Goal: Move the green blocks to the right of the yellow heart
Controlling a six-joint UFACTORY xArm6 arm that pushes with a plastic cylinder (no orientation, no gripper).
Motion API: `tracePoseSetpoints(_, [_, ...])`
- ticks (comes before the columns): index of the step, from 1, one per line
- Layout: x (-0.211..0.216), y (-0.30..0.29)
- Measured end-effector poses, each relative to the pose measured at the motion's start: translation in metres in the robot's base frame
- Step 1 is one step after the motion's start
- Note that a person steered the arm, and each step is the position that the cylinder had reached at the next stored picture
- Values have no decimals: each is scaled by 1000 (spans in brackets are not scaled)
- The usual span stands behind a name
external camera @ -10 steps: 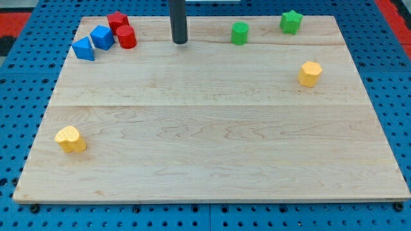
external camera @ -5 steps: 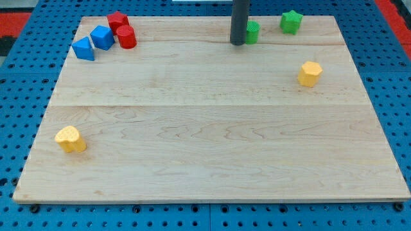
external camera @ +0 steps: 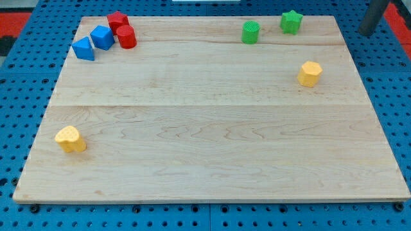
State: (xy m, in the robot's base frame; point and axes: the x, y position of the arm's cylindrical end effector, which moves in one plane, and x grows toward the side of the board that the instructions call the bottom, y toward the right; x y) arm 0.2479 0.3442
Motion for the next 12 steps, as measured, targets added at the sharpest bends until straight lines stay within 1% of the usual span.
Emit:
tracePoseSetpoints(2, [-45, -90])
tracePoseSetpoints(3, [-48, -158])
tracePoseSetpoints(4, [5, -272])
tracePoseSetpoints(5, [54, -351])
tracePoseSetpoints(6, [76, -381])
tracePoseSetpoints(7, [34, -379])
tracePoseSetpoints(8, [51, -417])
tracePoseSetpoints(9, [155, -442])
tracePoseSetpoints(10, [235, -485])
tracePoseSetpoints(11, [239, -464])
tracePoseSetpoints(12, [242, -511])
